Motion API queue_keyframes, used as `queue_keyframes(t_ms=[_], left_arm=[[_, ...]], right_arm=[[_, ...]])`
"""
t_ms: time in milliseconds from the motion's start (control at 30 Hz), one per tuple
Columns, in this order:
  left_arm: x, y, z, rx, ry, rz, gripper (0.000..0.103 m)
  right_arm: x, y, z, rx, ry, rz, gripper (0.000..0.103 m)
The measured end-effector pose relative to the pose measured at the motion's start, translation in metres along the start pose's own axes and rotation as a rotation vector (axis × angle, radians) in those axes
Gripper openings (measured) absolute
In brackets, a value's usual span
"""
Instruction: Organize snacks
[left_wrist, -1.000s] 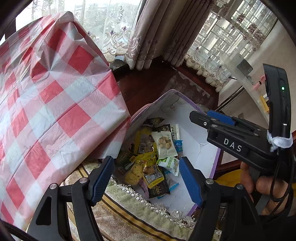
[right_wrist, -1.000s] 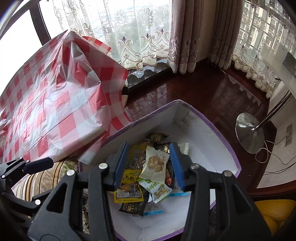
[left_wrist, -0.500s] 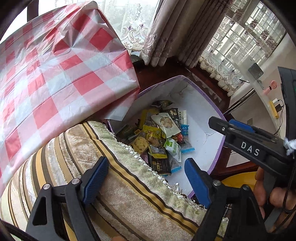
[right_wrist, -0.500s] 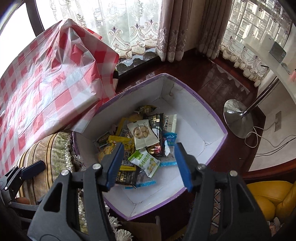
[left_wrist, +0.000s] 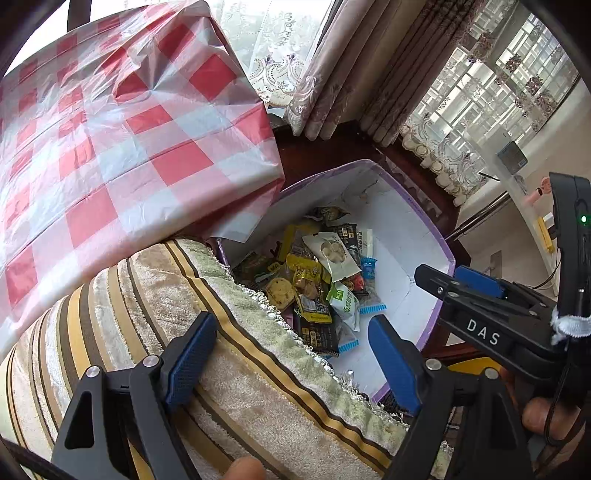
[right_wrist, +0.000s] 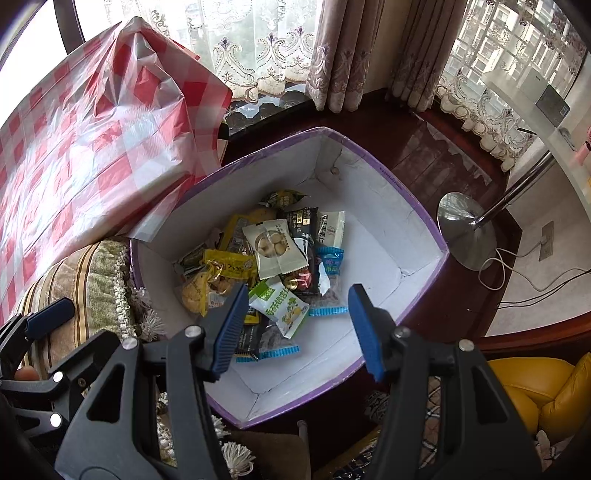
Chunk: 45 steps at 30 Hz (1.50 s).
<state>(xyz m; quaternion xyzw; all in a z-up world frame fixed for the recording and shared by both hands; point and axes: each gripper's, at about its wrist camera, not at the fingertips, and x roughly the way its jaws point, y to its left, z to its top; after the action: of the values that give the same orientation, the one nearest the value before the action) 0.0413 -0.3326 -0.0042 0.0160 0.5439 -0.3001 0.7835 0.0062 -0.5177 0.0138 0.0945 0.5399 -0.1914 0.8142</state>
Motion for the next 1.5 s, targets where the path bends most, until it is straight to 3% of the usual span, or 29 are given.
queue_keyframes(t_ms=[1267, 1500], left_arm=[[0.0060, -0.0010, 0.0056, -0.011, -0.010, 0.086, 0.085], [0.0075, 0.0060, 0.0065, -0.042, 0.002, 0.057, 0.085]], right_arm=[[-0.0025, -0.0007, -0.0029, -0.044, -0.010, -0.038, 0.060], [-0.0009, 0.0011, -0.0038, -0.059, -0.002, -0.044, 0.060]])
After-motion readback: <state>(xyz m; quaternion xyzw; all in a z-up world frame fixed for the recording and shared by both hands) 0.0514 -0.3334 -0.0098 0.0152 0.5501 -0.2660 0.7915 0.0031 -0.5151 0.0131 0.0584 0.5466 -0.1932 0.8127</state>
